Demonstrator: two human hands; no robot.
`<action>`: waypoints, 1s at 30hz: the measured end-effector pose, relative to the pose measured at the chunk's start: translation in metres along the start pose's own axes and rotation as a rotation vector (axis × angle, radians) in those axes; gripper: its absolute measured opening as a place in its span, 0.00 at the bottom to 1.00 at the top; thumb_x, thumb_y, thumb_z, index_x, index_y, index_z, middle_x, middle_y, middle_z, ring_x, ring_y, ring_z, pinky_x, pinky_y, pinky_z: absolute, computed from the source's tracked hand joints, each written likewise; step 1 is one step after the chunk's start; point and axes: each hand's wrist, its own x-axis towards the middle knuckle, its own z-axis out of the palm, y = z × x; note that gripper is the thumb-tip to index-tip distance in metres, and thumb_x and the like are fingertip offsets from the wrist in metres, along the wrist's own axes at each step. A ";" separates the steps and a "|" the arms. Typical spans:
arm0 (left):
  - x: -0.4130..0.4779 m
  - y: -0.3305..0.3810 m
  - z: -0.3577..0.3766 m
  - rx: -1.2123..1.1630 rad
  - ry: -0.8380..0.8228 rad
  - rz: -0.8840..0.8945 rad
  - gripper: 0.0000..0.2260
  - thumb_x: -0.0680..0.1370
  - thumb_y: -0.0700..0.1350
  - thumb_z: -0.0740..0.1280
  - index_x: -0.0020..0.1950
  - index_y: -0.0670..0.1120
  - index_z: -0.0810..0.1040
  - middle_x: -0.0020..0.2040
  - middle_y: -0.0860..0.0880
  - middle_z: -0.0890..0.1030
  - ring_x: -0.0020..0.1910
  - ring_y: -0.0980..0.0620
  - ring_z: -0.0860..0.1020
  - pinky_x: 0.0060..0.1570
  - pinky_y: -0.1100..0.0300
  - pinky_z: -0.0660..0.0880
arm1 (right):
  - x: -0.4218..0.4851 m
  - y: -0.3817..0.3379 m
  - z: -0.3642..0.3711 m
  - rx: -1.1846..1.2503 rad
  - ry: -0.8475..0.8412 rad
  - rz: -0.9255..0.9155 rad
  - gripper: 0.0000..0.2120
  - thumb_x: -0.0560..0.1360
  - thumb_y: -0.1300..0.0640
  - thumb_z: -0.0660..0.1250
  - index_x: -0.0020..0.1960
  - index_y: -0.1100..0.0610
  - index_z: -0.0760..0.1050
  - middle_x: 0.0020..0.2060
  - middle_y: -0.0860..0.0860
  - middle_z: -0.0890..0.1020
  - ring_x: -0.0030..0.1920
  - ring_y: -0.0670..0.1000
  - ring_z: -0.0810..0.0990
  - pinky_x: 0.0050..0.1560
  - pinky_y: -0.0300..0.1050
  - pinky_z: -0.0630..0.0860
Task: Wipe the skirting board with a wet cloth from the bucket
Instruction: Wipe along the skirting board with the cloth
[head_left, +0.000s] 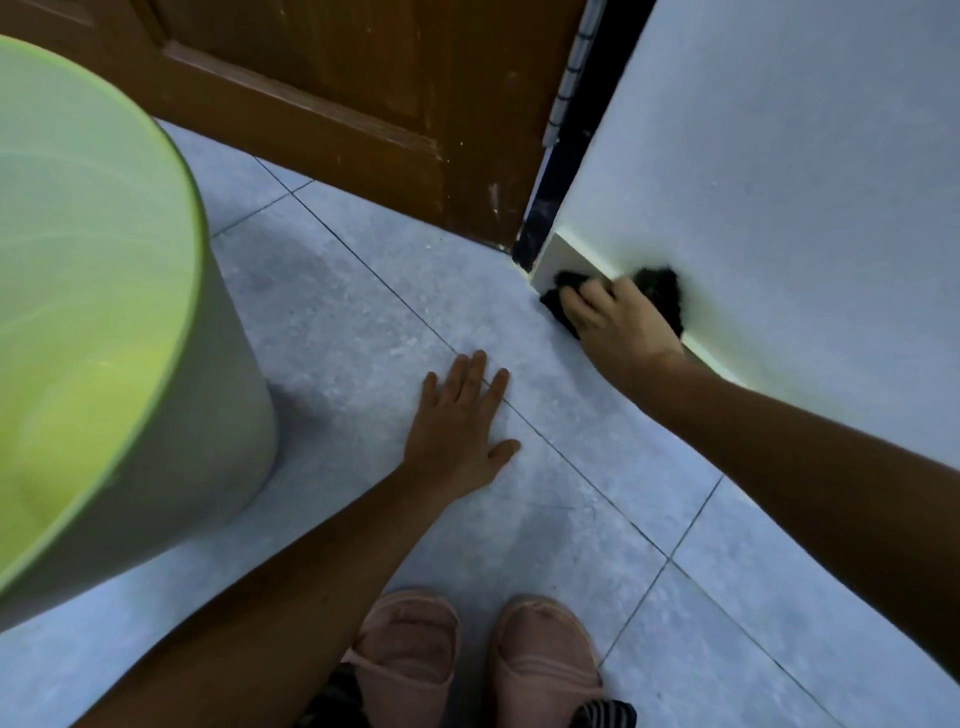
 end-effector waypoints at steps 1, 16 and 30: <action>0.000 0.000 0.001 0.000 0.004 0.002 0.36 0.77 0.65 0.51 0.77 0.50 0.40 0.78 0.43 0.38 0.77 0.44 0.39 0.73 0.44 0.41 | -0.018 -0.004 0.009 0.032 -0.011 -0.007 0.21 0.80 0.56 0.55 0.73 0.57 0.66 0.73 0.52 0.59 0.64 0.55 0.64 0.55 0.46 0.66; -0.001 0.004 0.003 0.000 0.023 -0.024 0.37 0.76 0.64 0.52 0.77 0.49 0.40 0.78 0.43 0.38 0.77 0.44 0.38 0.73 0.43 0.40 | -0.021 -0.010 -0.003 0.145 -0.073 0.129 0.21 0.77 0.55 0.61 0.70 0.55 0.70 0.71 0.53 0.60 0.63 0.56 0.65 0.56 0.47 0.66; -0.017 0.054 0.014 -0.023 0.130 0.158 0.31 0.80 0.54 0.52 0.77 0.49 0.40 0.78 0.43 0.40 0.77 0.42 0.41 0.73 0.42 0.42 | -0.084 -0.025 0.027 0.317 -0.085 0.292 0.19 0.76 0.63 0.59 0.66 0.57 0.73 0.61 0.52 0.72 0.48 0.52 0.75 0.30 0.44 0.63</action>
